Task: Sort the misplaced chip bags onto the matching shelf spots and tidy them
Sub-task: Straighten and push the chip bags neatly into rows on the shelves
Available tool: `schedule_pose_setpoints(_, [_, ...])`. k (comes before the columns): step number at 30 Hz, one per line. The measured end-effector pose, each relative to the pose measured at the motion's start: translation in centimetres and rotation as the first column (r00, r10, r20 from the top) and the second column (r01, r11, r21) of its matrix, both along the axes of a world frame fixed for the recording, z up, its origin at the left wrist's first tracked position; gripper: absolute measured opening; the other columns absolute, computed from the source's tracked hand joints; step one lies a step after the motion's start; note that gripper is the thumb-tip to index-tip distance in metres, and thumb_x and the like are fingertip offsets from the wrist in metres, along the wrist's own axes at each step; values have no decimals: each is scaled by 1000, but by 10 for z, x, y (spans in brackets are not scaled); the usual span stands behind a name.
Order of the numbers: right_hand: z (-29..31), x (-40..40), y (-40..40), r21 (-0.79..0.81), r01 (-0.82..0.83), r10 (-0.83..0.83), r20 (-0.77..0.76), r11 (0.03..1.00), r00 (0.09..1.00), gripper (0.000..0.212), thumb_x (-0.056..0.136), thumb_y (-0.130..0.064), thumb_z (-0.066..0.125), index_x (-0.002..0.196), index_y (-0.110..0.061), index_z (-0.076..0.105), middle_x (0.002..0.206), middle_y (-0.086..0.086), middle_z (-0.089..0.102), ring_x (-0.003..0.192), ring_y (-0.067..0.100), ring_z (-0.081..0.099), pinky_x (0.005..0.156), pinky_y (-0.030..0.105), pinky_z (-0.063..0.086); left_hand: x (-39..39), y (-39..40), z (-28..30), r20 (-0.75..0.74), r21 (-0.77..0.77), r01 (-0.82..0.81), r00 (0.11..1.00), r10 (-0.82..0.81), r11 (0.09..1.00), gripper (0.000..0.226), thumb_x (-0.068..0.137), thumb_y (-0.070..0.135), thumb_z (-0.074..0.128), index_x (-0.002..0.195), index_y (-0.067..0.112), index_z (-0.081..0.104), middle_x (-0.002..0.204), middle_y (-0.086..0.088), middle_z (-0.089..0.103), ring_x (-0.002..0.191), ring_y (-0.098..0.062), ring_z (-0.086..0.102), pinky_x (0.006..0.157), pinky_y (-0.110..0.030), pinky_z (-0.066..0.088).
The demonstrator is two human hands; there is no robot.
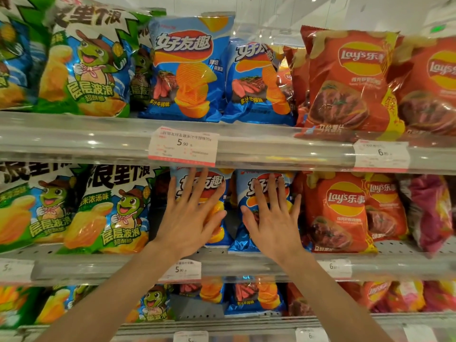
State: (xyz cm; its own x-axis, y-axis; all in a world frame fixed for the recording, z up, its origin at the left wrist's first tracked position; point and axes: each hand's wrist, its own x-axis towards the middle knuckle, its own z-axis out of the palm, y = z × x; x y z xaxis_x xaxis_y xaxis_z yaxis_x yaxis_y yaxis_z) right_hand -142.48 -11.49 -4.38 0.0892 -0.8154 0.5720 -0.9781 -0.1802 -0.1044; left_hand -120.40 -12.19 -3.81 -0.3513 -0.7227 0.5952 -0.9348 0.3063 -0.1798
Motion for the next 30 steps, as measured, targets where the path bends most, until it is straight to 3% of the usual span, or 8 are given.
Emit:
schedule_pose_setpoints(5, [-2,2,-3,6,5,-5,32,1000,999,71,101,-65,15,162,-28,16,171,9,3,157,27,-4,120,69,8,-3,-1,-8,-186,6,-80,979,79,997,60,104,54,18,160,34,12,169,-10,-2,155,-32,-8,121,-65,4])
schedule_pose_setpoints(15, [-5,2,-1,19,15,-16,61,1000,998,76,99,-70,13,161,-28,16,171,7,0,157,27,-9,120,69,6,-4,-2,-8,-145,14,-86,986,88,996,66,101,60,23,160,30,16,169,-13,-1,156,-33,-5,120,-65,15])
schedule_pose_setpoints(30, [0,4,4,42,11,-15,96,999,995,80,97,-71,15,162,-24,15,171,5,0,157,24,-11,122,64,2,-5,0,-5,-153,30,-91,984,95,995,70,100,62,23,160,27,20,169,-13,-1,156,-32,-5,122,-61,11])
